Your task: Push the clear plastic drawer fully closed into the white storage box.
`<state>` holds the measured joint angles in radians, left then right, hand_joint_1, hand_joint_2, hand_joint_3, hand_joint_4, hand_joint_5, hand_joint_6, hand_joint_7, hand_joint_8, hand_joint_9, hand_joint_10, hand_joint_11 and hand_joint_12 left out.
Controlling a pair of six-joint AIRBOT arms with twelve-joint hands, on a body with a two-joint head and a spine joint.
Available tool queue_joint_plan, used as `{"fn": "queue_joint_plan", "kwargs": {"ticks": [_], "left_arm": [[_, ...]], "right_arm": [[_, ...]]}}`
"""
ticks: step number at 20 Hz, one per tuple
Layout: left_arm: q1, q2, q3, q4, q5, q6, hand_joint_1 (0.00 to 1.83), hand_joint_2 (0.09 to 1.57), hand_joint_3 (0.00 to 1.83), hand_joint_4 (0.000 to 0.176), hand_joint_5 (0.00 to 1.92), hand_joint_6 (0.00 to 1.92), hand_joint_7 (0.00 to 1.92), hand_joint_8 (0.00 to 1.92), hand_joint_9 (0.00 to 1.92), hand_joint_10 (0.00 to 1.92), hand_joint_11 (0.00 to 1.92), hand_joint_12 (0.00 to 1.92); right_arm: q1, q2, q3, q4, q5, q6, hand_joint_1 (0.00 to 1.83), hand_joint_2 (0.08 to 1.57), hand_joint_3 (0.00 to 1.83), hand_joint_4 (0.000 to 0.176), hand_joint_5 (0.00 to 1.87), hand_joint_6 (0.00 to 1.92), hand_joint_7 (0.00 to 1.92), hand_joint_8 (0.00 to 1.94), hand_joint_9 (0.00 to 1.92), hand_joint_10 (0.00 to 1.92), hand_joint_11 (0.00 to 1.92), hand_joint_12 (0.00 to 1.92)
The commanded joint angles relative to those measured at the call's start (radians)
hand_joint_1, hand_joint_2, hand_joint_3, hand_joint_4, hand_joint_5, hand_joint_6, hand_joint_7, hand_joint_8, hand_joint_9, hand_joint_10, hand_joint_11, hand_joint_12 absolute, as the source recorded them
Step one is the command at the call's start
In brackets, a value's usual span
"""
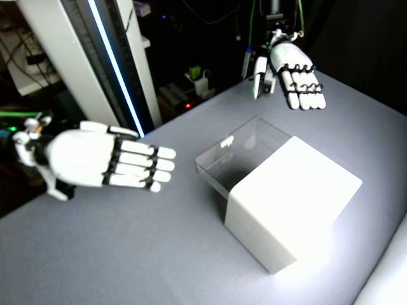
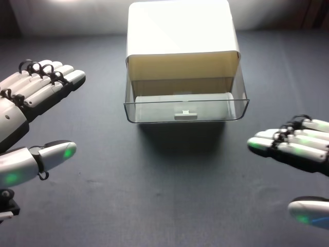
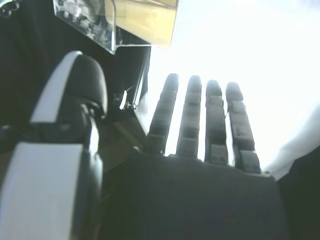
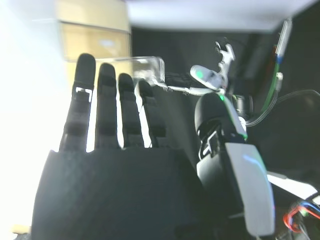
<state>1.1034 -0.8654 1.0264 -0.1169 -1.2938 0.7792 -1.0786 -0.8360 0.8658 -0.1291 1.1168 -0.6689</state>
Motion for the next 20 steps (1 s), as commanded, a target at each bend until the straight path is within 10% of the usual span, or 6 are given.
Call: {"fn": "queue_joint_plan", "kwargs": {"ticks": [1, 8, 15, 20], "left_arm": [[-0.005, 0.009, 0.002, -0.015, -0.127, -0.001, 0.23, 1.37, 0.01, 0.000, 0.00, 0.00, 0.00, 0.00, 0.00, 0.00, 0.00, 0.00], [-0.001, 0.008, 0.004, -0.027, -0.132, 0.000, 0.30, 1.37, 0.00, 0.000, 0.00, 0.00, 0.00, 0.00, 0.00, 0.00, 0.00, 0.00], [0.002, 0.008, 0.002, -0.038, -0.142, 0.005, 0.34, 1.38, 0.00, 0.000, 0.00, 0.00, 0.00, 0.00, 0.00, 0.00, 0.00, 0.00], [0.005, 0.008, 0.001, -0.046, -0.150, 0.005, 0.28, 1.38, 0.00, 0.000, 0.00, 0.00, 0.00, 0.00, 0.00, 0.00, 0.00, 0.00]], "right_arm": [[0.022, -0.012, 0.007, -0.008, 0.097, 0.019, 0.19, 1.40, 0.00, 0.000, 0.12, 0.01, 0.19, 0.01, 0.21, 0.08, 0.00, 0.85], [0.151, -0.143, 0.085, -0.140, -0.007, 0.119, 0.25, 1.38, 0.00, 0.000, 0.20, 0.01, 0.27, 0.01, 0.32, 0.08, 0.00, 1.16], [0.230, -0.221, 0.136, -0.162, -0.049, 0.126, 0.20, 1.42, 0.00, 0.000, 0.17, 0.01, 0.17, 0.00, 0.21, 0.02, 0.00, 0.94], [0.267, -0.257, 0.160, -0.164, -0.057, 0.126, 0.22, 1.43, 0.00, 0.000, 0.11, 0.00, 0.07, 0.00, 0.10, 0.00, 0.00, 0.41]]}}
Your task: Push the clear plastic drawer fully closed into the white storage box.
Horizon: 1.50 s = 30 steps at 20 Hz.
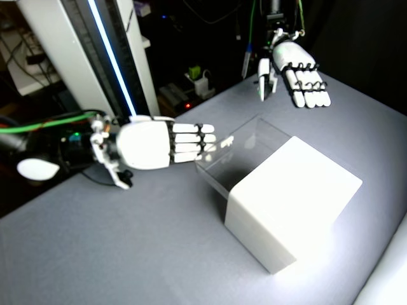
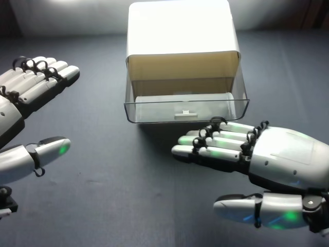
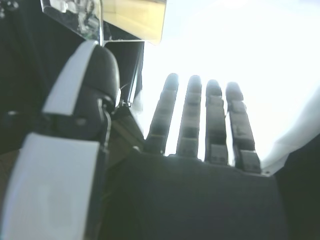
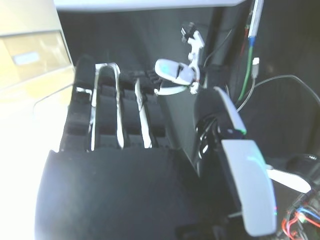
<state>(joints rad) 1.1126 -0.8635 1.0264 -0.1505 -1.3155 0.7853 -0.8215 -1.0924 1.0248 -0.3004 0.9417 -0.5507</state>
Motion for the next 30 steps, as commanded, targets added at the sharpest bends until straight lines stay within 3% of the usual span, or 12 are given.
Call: {"fn": "queue_joint_plan", "kwargs": {"ticks": [1, 3, 6, 9, 10, 11, 12, 14, 17, 19, 22, 30], "left_arm": [[-0.004, 0.006, 0.001, -0.013, -0.129, 0.000, 0.29, 1.39, 0.01, 0.000, 0.00, 0.00, 0.00, 0.00, 0.00, 0.00, 0.00, 0.00], [-0.002, 0.006, 0.001, -0.017, -0.132, 0.001, 0.31, 1.39, 0.00, 0.000, 0.00, 0.00, 0.00, 0.00, 0.00, 0.00, 0.00, 0.00], [0.001, 0.006, -0.001, -0.022, -0.139, 0.001, 0.02, 1.33, 0.00, 0.009, 0.00, 0.00, 0.00, 0.00, 0.00, 0.00, 0.00, 0.00], [0.010, 0.008, -0.003, -0.032, -0.149, 0.001, 0.00, 1.33, 0.00, 0.027, 0.00, 0.00, 0.00, 0.00, 0.00, 0.00, 0.00, 0.00], [0.013, 0.008, -0.004, -0.033, -0.153, 0.001, 0.18, 1.38, 0.00, 0.016, 0.00, 0.00, 0.00, 0.00, 0.00, 0.00, 0.00, 0.00], [0.015, 0.008, -0.004, -0.034, -0.154, 0.001, 0.04, 1.39, 0.00, 0.017, 0.00, 0.00, 0.00, 0.00, 0.00, 0.00, 0.00, 0.00], [0.017, 0.009, -0.005, -0.037, -0.156, 0.001, 0.01, 1.30, 0.00, 0.012, 0.00, 0.00, 0.00, 0.00, 0.00, 0.00, 0.00, 0.00], [0.019, 0.009, -0.005, -0.038, -0.158, 0.001, 0.02, 1.37, 0.00, 0.013, 0.00, 0.00, 0.00, 0.00, 0.00, 0.00, 0.00, 0.00], [0.020, 0.009, -0.006, -0.039, -0.161, 0.001, 0.35, 1.41, 0.00, 0.025, 0.00, 0.00, 0.00, 0.00, 0.00, 0.00, 0.00, 0.00], [0.021, 0.009, -0.006, -0.039, -0.162, 0.001, 0.26, 1.40, 0.00, 0.024, 0.00, 0.00, 0.00, 0.00, 0.00, 0.00, 0.00, 0.00], [0.022, 0.008, -0.007, -0.041, -0.164, 0.001, 0.31, 1.41, 0.00, 0.000, 0.00, 0.00, 0.00, 0.00, 0.00, 0.00, 0.00, 0.00], [0.025, 0.007, -0.007, -0.046, -0.169, 0.001, 0.34, 1.42, 0.00, 0.000, 0.00, 0.00, 0.00, 0.00, 0.00, 0.00, 0.00, 0.00]], "right_arm": [[0.014, -0.004, 0.003, 0.006, 0.118, 0.007, 0.23, 1.43, 0.00, 0.000, 0.09, 0.00, 0.03, 0.00, 0.05, 0.00, 0.00, 0.23], [0.024, -0.012, 0.009, 0.006, 0.117, 0.007, 0.20, 1.44, 0.00, 0.000, 0.04, 0.00, 0.00, 0.00, 0.00, 0.00, 0.00, 0.01], [0.031, -0.016, 0.013, 0.006, 0.113, 0.005, 0.21, 1.44, 0.00, 0.000, 0.00, 0.00, 0.00, 0.00, 0.00, 0.00, 0.00, 0.00], [0.041, -0.016, 0.019, 0.011, 0.102, -0.005, 0.22, 1.42, 0.00, 0.000, 0.00, 0.00, 0.00, 0.00, 0.00, 0.00, 0.00, 0.00], [0.043, -0.016, 0.021, 0.016, 0.100, -0.011, 0.21, 1.42, 0.00, 0.000, 0.00, 0.00, 0.00, 0.00, 0.00, 0.00, 0.00, 0.00], [0.044, -0.016, 0.022, 0.019, 0.100, -0.016, 0.30, 1.39, 0.00, 0.000, 0.01, 0.01, 0.00, 0.00, 0.00, 0.00, 0.00, 0.00], [0.049, -0.016, 0.024, 0.023, 0.099, -0.028, 0.36, 1.37, 0.00, 0.000, 0.03, 0.01, 0.00, 0.00, 0.00, 0.00, 0.00, 0.00], [0.061, -0.016, 0.027, 0.028, 0.095, -0.044, 0.32, 1.39, 0.00, 0.000, 0.00, 0.00, 0.00, 0.00, 0.00, 0.00, 0.00, 0.00], [0.073, -0.016, 0.034, 0.042, 0.090, -0.063, 0.20, 1.42, 0.01, 0.000, 0.00, 0.00, 0.00, 0.00, 0.00, 0.00, 0.00, 0.00], [0.079, -0.016, 0.036, 0.050, 0.085, -0.077, 0.18, 1.43, 0.01, 0.000, 0.00, 0.00, 0.00, 0.00, 0.00, 0.00, 0.00, 0.00], [0.089, -0.017, 0.041, 0.066, 0.072, -0.099, 0.28, 1.40, 0.00, 0.000, 0.00, 0.00, 0.00, 0.00, 0.00, 0.00, 0.00, 0.00], [0.135, -0.055, 0.081, 0.120, 0.008, -0.170, 0.35, 1.40, 0.00, 0.000, 0.01, 0.00, 0.00, 0.00, 0.00, 0.00, 0.00, 0.00]]}}
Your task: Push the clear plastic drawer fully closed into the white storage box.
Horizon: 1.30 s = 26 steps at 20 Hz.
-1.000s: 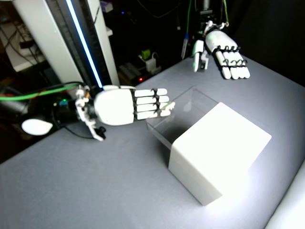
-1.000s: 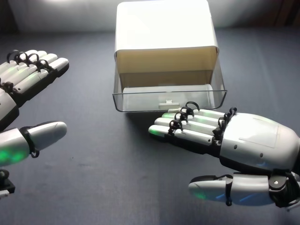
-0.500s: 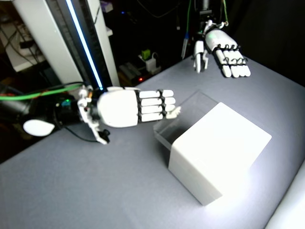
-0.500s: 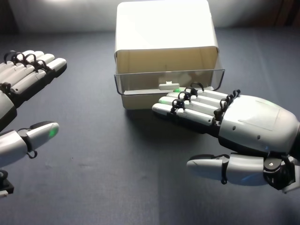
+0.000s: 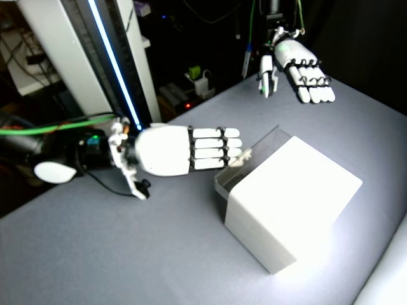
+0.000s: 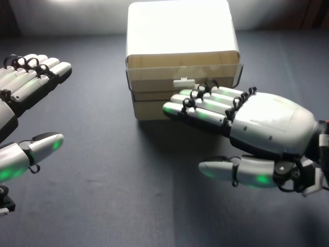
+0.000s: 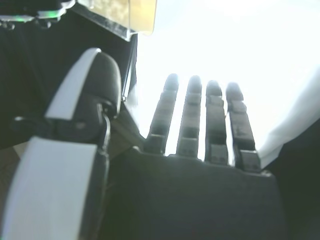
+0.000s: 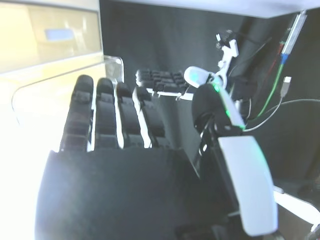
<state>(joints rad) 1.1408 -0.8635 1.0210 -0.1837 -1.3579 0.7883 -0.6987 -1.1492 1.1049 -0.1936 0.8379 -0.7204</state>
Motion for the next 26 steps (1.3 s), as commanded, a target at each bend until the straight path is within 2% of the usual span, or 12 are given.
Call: {"fn": "queue_joint_plan", "kwargs": {"ticks": [1, 3, 8, 11, 13, 14, 15, 16, 18, 21, 25, 26], "left_arm": [[-0.003, 0.007, -0.001, -0.013, -0.127, -0.002, 0.36, 1.42, 0.00, 0.000, 0.00, 0.00, 0.00, 0.00, 0.00, 0.00, 0.00, 0.00], [-0.003, 0.007, -0.001, -0.013, -0.127, -0.002, 0.32, 1.42, 0.00, 0.000, 0.00, 0.00, 0.00, 0.00, 0.00, 0.00, 0.00, 0.00], [-0.002, 0.006, -0.001, -0.013, -0.131, -0.002, 0.21, 1.42, 0.00, 0.007, 0.00, 0.00, 0.00, 0.00, 0.00, 0.00, 0.00, 0.00], [0.000, 0.006, -0.002, -0.016, -0.135, -0.002, 0.20, 1.42, 0.00, 0.015, 0.00, 0.00, 0.00, 0.00, 0.00, 0.00, 0.00, 0.00], [0.006, 0.006, -0.004, -0.021, -0.142, -0.002, 0.20, 1.43, 0.00, 0.007, 0.00, 0.00, 0.00, 0.00, 0.00, 0.00, 0.00, 0.00], [0.008, 0.007, -0.006, -0.023, -0.145, -0.002, 0.18, 1.43, 0.00, 0.007, 0.00, 0.00, 0.00, 0.00, 0.00, 0.00, 0.00, 0.00], [0.009, 0.007, -0.006, -0.026, -0.147, -0.002, 0.17, 1.44, 0.01, 0.014, 0.00, 0.00, 0.00, 0.00, 0.00, 0.00, 0.00, 0.00], [0.010, 0.007, -0.007, -0.028, -0.150, -0.002, 0.17, 1.44, 0.01, 0.014, 0.00, 0.00, 0.00, 0.00, 0.00, 0.00, 0.00, 0.00], [0.016, 0.007, -0.008, -0.032, -0.157, -0.002, 0.19, 1.44, 0.01, 0.010, 0.00, 0.00, 0.00, 0.00, 0.00, 0.00, 0.00, 0.00], [0.021, 0.009, -0.011, -0.036, -0.164, -0.002, 0.27, 1.44, 0.00, 0.000, 0.00, 0.00, 0.00, 0.00, 0.00, 0.00, 0.00, 0.00], [0.035, 0.014, -0.018, -0.044, -0.189, -0.002, 0.26, 1.46, 0.01, 0.007, 0.00, 0.00, 0.00, 0.00, 0.00, 0.00, 0.00, 0.00], [0.042, 0.014, -0.020, -0.048, -0.199, -0.002, 0.27, 1.46, 0.01, 0.000, 0.00, 0.00, 0.00, 0.00, 0.00, 0.00, 0.00, 0.00]], "right_arm": [[0.021, -0.006, 0.010, 0.029, 0.101, -0.015, 0.30, 1.41, 0.00, 0.000, 0.00, 0.00, 0.00, 0.00, 0.00, 0.00, 0.00, 0.00], [0.034, -0.019, 0.026, 0.058, 0.081, -0.038, 0.14, 1.44, 0.01, 0.000, 0.00, 0.00, 0.00, 0.00, 0.00, 0.00, 0.00, 0.00], [0.049, -0.037, 0.054, 0.147, 0.041, -0.110, 0.17, 1.44, 0.00, 0.000, 0.00, 0.00, 0.00, 0.00, 0.00, 0.00, 0.00, 0.00], [0.049, -0.037, 0.043, 0.131, 0.042, -0.104, 0.21, 1.42, 0.00, 0.000, 0.00, 0.00, 0.00, 0.00, 0.00, 0.00, 0.00, 0.00], [0.049, -0.036, 0.024, 0.096, 0.053, -0.080, 0.22, 1.41, 0.00, 0.000, 0.00, 0.00, 0.00, 0.00, 0.00, 0.00, 0.00, 0.00], [0.049, -0.032, 0.015, 0.077, 0.071, -0.054, 0.26, 1.40, 0.01, 0.000, 0.00, 0.00, 0.00, 0.00, 0.05, 0.01, 0.00, 0.21], [0.046, -0.025, 0.003, 0.064, 0.086, -0.039, 0.31, 1.39, 0.00, 0.000, 0.06, 0.01, 0.12, 0.01, 0.17, 0.03, 0.00, 0.68], [0.039, -0.018, -0.005, 0.056, 0.097, -0.031, 0.31, 1.39, 0.00, 0.000, 0.06, 0.01, 0.12, 0.01, 0.17, 0.03, 0.00, 0.68], [0.022, 0.000, -0.026, 0.031, 0.120, -0.009, 0.21, 1.41, 0.00, 0.000, 0.12, 0.02, 0.20, 0.01, 0.27, 0.04, 0.00, 1.08], [-0.020, 0.053, -0.064, 0.013, 0.182, 0.023, 0.34, 1.42, 0.00, 0.000, 0.15, 0.02, 0.23, 0.01, 0.29, 0.04, 0.00, 1.06], [-0.103, 0.147, -0.128, 0.045, 0.295, 0.036, 0.26, 1.44, 0.00, 0.000, 0.18, 0.02, 0.27, 0.01, 0.36, 0.06, 0.00, 1.24], [-0.128, 0.169, -0.141, 0.063, 0.327, 0.036, 0.25, 1.44, 0.00, 0.000, 0.19, 0.02, 0.29, 0.02, 0.35, 0.05, 0.00, 1.24]]}}
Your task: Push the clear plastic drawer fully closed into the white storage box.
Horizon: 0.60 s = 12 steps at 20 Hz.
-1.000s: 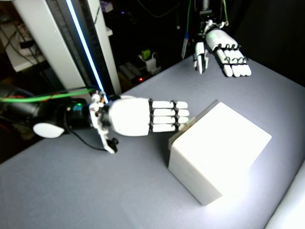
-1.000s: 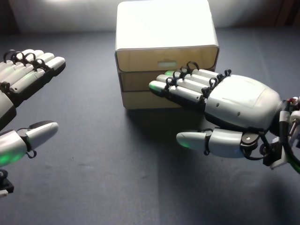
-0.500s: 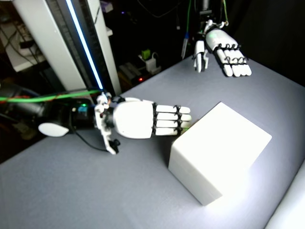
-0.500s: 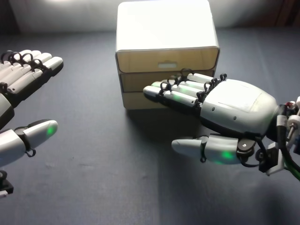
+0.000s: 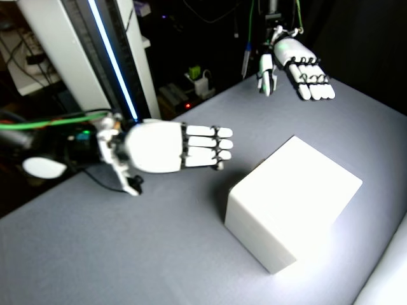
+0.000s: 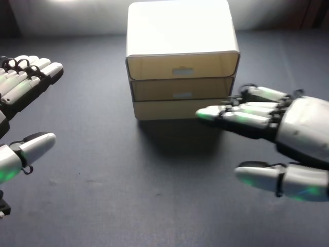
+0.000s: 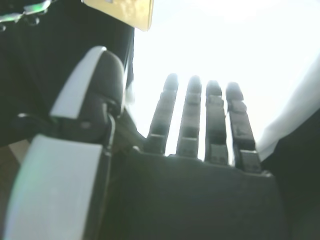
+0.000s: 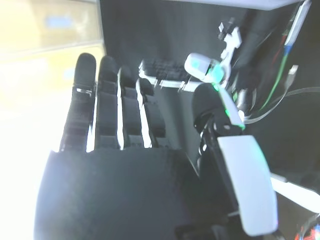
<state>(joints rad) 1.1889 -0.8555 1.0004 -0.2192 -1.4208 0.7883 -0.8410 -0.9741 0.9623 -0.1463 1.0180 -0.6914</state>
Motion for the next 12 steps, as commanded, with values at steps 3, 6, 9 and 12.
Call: {"fn": "queue_joint_plan", "kwargs": {"ticks": [3, 6, 9, 12], "left_arm": [[-0.001, 0.006, -0.002, -0.021, -0.152, -0.002, 0.20, 1.45, 0.00, 0.012, 0.00, 0.00, 0.00, 0.00, 0.00, 0.00, 0.00, 0.00], [-0.001, 0.006, -0.002, -0.025, -0.161, 0.000, 0.23, 1.43, 0.00, 0.000, 0.00, 0.00, 0.00, 0.00, 0.00, 0.00, 0.00, 0.00], [-0.001, 0.005, -0.002, -0.036, -0.176, 0.004, 0.28, 1.41, 0.00, 0.001, 0.00, 0.00, 0.00, 0.00, 0.00, 0.00, 0.00, 0.00], [-0.001, 0.006, -0.003, -0.046, -0.195, 0.009, 0.21, 1.39, 0.00, 0.010, 0.00, 0.00, 0.00, 0.00, 0.00, 0.00, 0.00, 0.00]], "right_arm": [[-0.049, 0.062, -0.032, 0.082, 0.213, -0.013, 0.24, 1.46, 0.01, 0.000, 0.14, 0.01, 0.25, 0.00, 0.26, 0.01, 0.00, 1.16], [-0.132, 0.126, -0.059, 0.204, 0.305, -0.075, 0.21, 1.45, 0.00, 0.000, 0.10, 0.01, 0.10, 0.01, 0.08, 0.00, 0.00, 0.54], [-0.222, 0.164, -0.069, 0.319, 0.394, -0.112, 0.01, 1.43, 0.00, 0.000, 0.00, 0.00, 0.00, 0.00, 0.00, 0.00, 0.01, 0.01], [-0.259, 0.189, -0.079, 0.394, 0.457, -0.140, 0.09, 1.40, 0.00, 0.008, 0.00, 0.00, 0.00, 0.00, 0.00, 0.00, 0.00, 0.00]]}}
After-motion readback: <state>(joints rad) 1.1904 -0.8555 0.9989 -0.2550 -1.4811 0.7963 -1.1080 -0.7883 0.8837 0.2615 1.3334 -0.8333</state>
